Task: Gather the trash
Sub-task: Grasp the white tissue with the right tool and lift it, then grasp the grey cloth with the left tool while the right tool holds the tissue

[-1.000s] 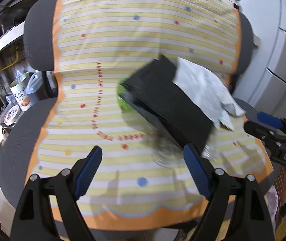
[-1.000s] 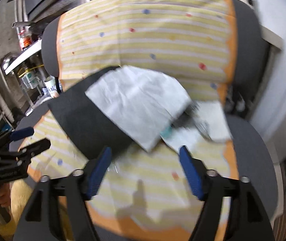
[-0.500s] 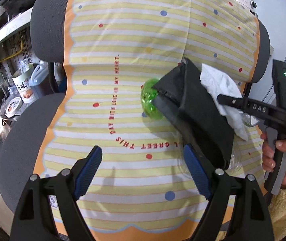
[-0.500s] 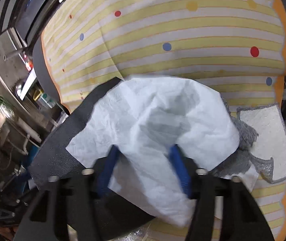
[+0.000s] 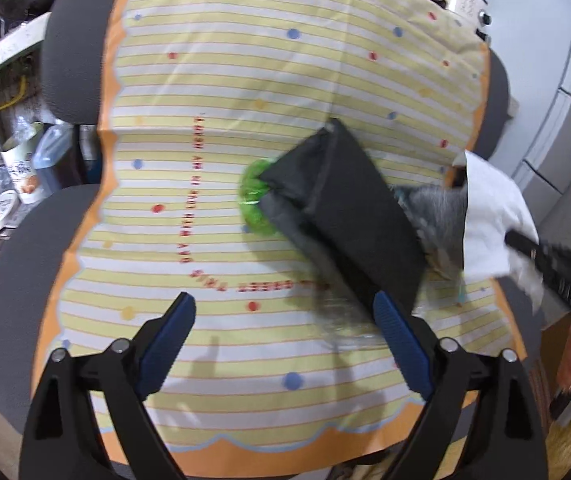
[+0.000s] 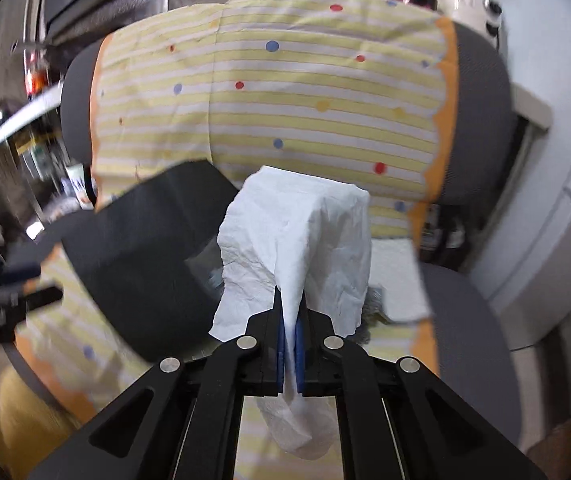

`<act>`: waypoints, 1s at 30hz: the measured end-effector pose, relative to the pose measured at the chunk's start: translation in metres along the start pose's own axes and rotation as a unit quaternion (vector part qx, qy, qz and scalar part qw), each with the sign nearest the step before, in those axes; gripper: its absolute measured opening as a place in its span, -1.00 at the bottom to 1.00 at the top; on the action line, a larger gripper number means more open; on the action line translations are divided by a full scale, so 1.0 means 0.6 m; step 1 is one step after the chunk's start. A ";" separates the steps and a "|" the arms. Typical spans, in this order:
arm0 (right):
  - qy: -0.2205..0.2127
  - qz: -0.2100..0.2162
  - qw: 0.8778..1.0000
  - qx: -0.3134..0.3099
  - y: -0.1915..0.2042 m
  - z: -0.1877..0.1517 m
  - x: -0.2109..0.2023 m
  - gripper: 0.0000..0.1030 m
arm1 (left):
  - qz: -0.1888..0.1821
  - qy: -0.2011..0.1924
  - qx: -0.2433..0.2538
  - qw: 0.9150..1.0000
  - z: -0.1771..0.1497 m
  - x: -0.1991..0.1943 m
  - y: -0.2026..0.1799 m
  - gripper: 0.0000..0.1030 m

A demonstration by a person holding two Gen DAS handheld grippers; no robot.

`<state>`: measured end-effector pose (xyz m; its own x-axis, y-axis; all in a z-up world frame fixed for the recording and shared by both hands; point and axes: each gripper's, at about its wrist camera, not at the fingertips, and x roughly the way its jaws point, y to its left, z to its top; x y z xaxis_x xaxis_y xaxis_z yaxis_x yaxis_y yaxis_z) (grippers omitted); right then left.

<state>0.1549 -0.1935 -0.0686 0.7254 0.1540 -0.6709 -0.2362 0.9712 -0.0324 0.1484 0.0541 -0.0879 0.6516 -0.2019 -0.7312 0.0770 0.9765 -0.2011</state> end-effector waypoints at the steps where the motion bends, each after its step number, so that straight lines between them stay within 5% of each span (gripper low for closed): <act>1: 0.003 -0.001 1.000 0.001 -0.003 -0.009 -0.004 -0.92 | -0.014 0.001 0.002 1.000 0.002 0.002 -0.008 0.76; 6: -0.006 -0.017 1.000 0.018 -0.018 -0.038 -0.010 -0.92 | -0.033 0.004 0.009 0.999 0.012 0.025 -0.035 0.80; 12: -0.039 0.072 0.988 0.132 -0.088 -0.010 -0.018 -0.82 | -0.030 0.016 0.002 0.999 0.017 0.044 -0.035 0.80; 16: -0.038 0.107 0.985 0.131 -0.085 0.016 -0.026 -0.81 | -0.016 0.012 0.012 1.000 0.014 0.039 -0.041 0.80; 21: -0.038 0.101 0.988 0.113 -0.059 0.017 -0.050 -0.89 | -0.002 0.010 0.025 1.000 0.005 0.030 -0.049 0.80; 30: 0.000 0.095 0.991 0.093 -0.047 -0.012 -0.052 -0.66 | 0.000 0.012 0.038 0.999 -0.016 0.014 -0.061 0.80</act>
<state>0.1339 -0.2270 -0.0521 0.6796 0.3373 -0.6514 -0.2456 0.9414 0.2311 0.1439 0.0159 -0.0930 0.6331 -0.2024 -0.7471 0.1349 0.9793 -0.1510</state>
